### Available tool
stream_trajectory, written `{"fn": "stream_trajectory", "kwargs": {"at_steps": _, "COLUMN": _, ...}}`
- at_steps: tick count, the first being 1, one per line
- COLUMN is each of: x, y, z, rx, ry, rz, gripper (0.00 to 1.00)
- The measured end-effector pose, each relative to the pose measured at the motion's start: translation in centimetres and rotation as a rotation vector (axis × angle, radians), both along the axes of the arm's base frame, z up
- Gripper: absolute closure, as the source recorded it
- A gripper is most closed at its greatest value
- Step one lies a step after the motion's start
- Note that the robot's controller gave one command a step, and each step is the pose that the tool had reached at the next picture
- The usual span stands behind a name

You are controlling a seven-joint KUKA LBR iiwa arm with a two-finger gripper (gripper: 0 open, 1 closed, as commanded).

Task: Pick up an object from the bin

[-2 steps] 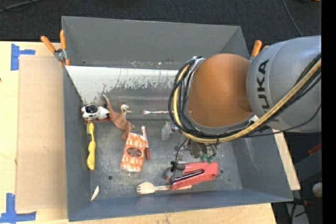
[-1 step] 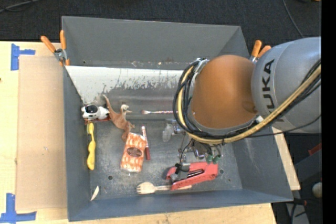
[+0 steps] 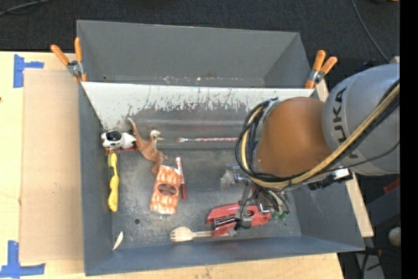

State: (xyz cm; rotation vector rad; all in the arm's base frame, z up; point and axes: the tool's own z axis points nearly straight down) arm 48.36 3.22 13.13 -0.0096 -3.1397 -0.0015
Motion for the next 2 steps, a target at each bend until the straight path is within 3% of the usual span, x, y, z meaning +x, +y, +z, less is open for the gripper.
{"fn": "stream_trajectory", "kwargs": {"at_steps": 1, "x": 1.4, "y": -2.2, "z": -4.2, "rx": 0.005, "ry": -0.002, "rz": -0.08, "gripper": 0.0}}
{"fn": "stream_trajectory", "kwargs": {"at_steps": 2, "x": -1.3, "y": -5.2, "z": -5.8, "rx": 0.0, "ry": 0.004, "rz": -0.097, "gripper": 1.0}}
